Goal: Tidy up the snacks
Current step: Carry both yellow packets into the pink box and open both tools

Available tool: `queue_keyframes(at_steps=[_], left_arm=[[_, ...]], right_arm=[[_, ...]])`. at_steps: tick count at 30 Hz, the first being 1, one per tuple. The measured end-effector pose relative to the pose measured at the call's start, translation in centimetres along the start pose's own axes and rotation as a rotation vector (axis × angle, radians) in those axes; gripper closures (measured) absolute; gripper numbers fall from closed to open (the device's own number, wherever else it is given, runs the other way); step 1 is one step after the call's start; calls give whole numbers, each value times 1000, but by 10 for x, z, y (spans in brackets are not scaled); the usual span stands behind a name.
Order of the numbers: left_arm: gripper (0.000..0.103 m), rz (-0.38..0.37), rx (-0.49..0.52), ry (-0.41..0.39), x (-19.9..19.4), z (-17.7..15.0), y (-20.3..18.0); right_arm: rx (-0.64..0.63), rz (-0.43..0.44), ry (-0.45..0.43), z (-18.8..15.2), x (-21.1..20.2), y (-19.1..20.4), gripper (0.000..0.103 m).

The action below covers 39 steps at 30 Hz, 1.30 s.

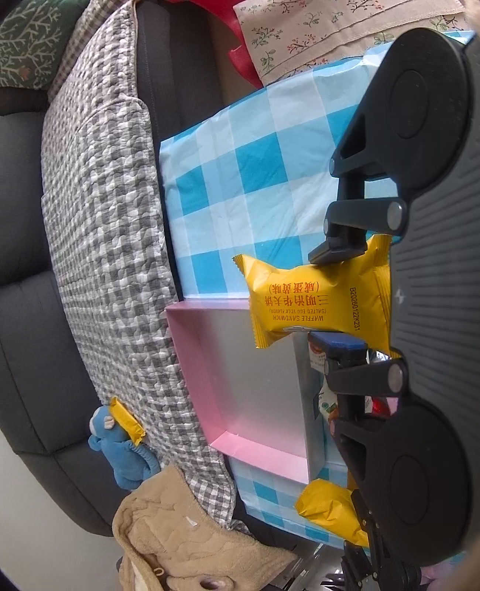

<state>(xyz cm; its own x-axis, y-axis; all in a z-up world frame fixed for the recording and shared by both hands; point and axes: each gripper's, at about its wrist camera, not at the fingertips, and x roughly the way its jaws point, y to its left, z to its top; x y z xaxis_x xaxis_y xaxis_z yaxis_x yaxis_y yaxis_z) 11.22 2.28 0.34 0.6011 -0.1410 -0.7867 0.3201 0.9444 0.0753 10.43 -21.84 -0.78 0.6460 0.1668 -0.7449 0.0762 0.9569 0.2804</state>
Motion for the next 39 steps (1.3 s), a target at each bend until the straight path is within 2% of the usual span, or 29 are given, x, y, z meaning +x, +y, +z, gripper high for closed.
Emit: queue_keyframes(at_steps=[7,10,12,16,18,19,21,22,26,31,36,39], left_arm=[[69,38,32,-31,8,38,-6],[69,54,49,-40,19,59,-9],[69,57,57,-43,29,70,-11],[69,68,70,-26,55,85,-14],[69,72,74,-23,63,88,-15],[69,72,72,-23,65,88,-14],[69,62,66,-25,67,87,-14],[69,57,66,-25,67,86,-14],[69,48,78,-21,69,81,-18],[69,75,83,-11,78,87,-20],[68,138,69,-21,95,103,-12],[54,129,33,-26,99,107,-5]], right_arm=[[-25,22,-6,29,19,17,69],[-35,61,-9,45,31,29,78],[-46,88,-9,53,41,36,80],[-77,61,17,62,65,45,79],[-84,68,24,61,68,43,75],[-80,71,24,60,67,39,69],[-60,67,16,60,63,30,35],[-55,62,13,59,61,25,30],[-29,26,50,56,60,12,30],[-18,36,74,49,71,11,30],[-17,51,74,52,73,15,27],[-8,59,61,54,70,16,24]])
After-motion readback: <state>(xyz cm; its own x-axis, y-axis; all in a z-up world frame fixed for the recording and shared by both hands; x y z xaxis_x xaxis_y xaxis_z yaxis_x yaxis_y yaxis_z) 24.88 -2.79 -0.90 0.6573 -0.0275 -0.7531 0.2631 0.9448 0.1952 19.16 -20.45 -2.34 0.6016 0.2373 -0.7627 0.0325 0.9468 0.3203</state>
